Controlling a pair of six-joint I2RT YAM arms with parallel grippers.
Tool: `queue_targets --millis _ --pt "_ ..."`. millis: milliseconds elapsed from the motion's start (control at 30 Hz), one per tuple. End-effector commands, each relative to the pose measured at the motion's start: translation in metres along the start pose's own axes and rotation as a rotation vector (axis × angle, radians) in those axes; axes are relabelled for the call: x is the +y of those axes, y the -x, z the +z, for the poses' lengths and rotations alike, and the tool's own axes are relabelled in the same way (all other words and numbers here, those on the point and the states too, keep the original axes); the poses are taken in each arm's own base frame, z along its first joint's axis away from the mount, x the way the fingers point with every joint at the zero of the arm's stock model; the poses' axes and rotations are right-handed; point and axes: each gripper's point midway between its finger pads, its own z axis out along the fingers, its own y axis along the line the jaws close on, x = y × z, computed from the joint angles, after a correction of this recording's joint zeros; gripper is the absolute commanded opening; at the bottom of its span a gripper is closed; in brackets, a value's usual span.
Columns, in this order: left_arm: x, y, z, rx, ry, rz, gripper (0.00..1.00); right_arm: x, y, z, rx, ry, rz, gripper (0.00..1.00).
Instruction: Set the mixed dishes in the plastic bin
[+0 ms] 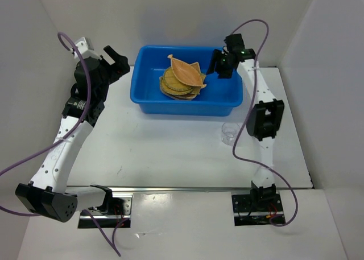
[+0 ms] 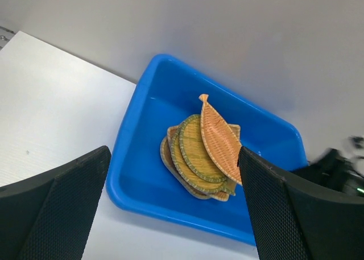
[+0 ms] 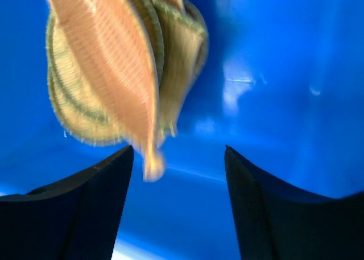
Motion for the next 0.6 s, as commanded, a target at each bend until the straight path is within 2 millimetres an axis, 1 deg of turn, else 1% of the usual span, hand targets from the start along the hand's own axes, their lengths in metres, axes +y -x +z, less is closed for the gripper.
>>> queue_targets --millis 0,67,100,133,167,200,233,267,300,367,433,467,500,533,567 --pt "0.001 0.019 -0.009 -0.068 -0.003 0.025 1.00 0.027 0.037 -0.132 -0.271 0.038 -0.066 0.72" --pt "0.004 0.020 -0.012 -0.075 0.005 0.024 1.00 0.013 0.024 -0.161 -0.328 -0.021 -0.050 0.76" --pt "0.005 0.020 -0.014 -0.080 0.002 0.022 1.00 -0.007 -0.007 -0.154 -0.270 -0.077 -0.028 0.76" --pt "0.004 0.019 -0.016 -0.075 -0.008 0.022 1.00 -0.013 -0.014 -0.183 -0.299 -0.103 -0.020 0.76" --pt "0.003 0.021 -0.016 -0.084 -0.013 0.018 1.00 -0.024 -0.026 -0.189 -0.280 -0.156 -0.001 0.76" --pt "-0.001 0.019 -0.017 -0.072 -0.034 0.019 1.00 -0.041 -0.059 -0.183 -0.182 -0.208 0.008 0.76" --pt "-0.001 0.014 -0.016 -0.059 -0.039 0.023 1.00 -0.046 -0.074 -0.188 -0.150 -0.221 0.011 0.76" --pt "-0.003 0.013 -0.016 -0.052 -0.051 0.023 1.00 -0.064 -0.097 -0.182 -0.085 -0.287 0.017 0.76" --pt "-0.008 0.006 -0.016 -0.033 -0.079 0.025 1.00 -0.076 -0.111 -0.180 -0.040 -0.337 0.019 0.76" --pt "-0.007 -0.004 -0.013 -0.006 -0.084 0.032 1.00 -0.098 -0.143 -0.181 0.029 -0.424 0.029 0.76" --pt "-0.011 -0.016 -0.010 0.028 -0.102 0.039 1.00 -0.112 -0.153 -0.182 0.042 -0.488 0.042 0.76" --pt "-0.008 -0.021 -0.009 0.039 -0.096 0.033 1.00 -0.119 -0.161 -0.180 0.058 -0.516 0.039 0.76" --pt "-0.013 -0.029 -0.008 0.063 -0.113 0.038 1.00 -0.124 -0.166 -0.180 0.071 -0.541 0.049 0.76" --pt "-0.012 -0.038 -0.005 0.085 -0.115 0.043 1.00 -0.127 -0.169 -0.179 0.073 -0.554 0.057 0.75" --pt "-0.016 -0.040 -0.006 0.094 -0.130 0.044 1.00 -0.129 -0.175 -0.179 0.093 -0.562 0.056 0.75"
